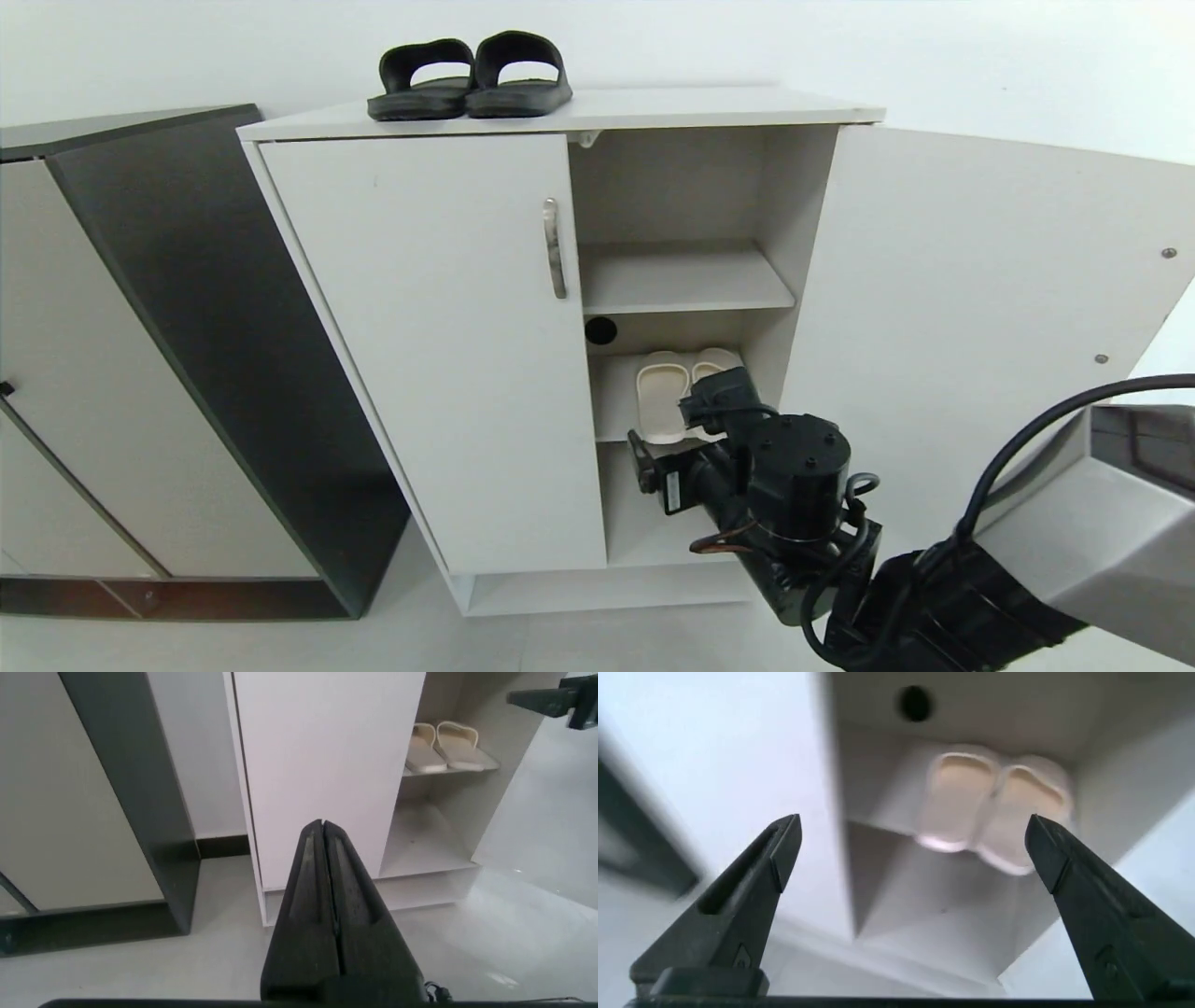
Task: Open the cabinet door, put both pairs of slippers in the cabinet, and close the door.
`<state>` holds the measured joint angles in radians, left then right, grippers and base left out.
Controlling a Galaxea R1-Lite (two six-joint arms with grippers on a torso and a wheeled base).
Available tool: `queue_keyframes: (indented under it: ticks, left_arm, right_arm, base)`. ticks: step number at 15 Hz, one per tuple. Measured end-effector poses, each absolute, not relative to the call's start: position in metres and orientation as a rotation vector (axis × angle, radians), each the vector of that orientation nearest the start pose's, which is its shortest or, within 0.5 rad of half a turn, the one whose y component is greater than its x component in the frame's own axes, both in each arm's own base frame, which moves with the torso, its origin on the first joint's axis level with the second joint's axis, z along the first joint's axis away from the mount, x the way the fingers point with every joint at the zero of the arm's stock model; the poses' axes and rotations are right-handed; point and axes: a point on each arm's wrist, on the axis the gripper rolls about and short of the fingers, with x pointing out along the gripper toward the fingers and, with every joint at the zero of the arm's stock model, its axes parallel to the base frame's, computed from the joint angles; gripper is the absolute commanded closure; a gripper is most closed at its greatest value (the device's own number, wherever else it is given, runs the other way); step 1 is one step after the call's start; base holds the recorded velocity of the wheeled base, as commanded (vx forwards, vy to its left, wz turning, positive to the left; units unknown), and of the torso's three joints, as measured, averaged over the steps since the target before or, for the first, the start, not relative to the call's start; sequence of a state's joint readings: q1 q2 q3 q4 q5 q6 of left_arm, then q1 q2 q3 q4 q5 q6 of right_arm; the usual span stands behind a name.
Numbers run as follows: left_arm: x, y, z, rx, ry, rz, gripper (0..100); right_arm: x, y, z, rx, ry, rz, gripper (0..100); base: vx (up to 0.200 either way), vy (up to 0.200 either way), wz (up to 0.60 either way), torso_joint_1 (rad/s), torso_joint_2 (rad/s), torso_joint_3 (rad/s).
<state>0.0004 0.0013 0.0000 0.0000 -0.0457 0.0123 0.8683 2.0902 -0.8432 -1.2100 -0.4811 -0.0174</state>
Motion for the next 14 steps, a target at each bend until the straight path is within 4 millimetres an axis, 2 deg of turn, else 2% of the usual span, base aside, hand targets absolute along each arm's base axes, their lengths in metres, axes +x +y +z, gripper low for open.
queue_keyframes:
  ticks: [2,5,14]
  left_arm:
    - [-0.023,-0.001,0.076,0.012,0.001,-0.044,100]
    - [-0.023,-0.001,0.076,0.011,0.001,-0.045,100]
    - [-0.023,-0.001,0.076,0.012,0.001,-0.045,100]
  right_arm:
    - [0.237,0.273,0.118,-0.058,0.053,0.471,0]
    - [0.231,0.268,0.122,-0.059,0.054,0.485,0]
    - [0.231,0.265,0.119,-0.065,0.061,0.481,0]
  base:
    - [0.000,0.000,0.00,0.000,0.00,0.000]
    - [0.000,0.000,0.00,0.000,0.00,0.000]
    - [0.000,0.200,0.00,0.006,0.00,0.003]
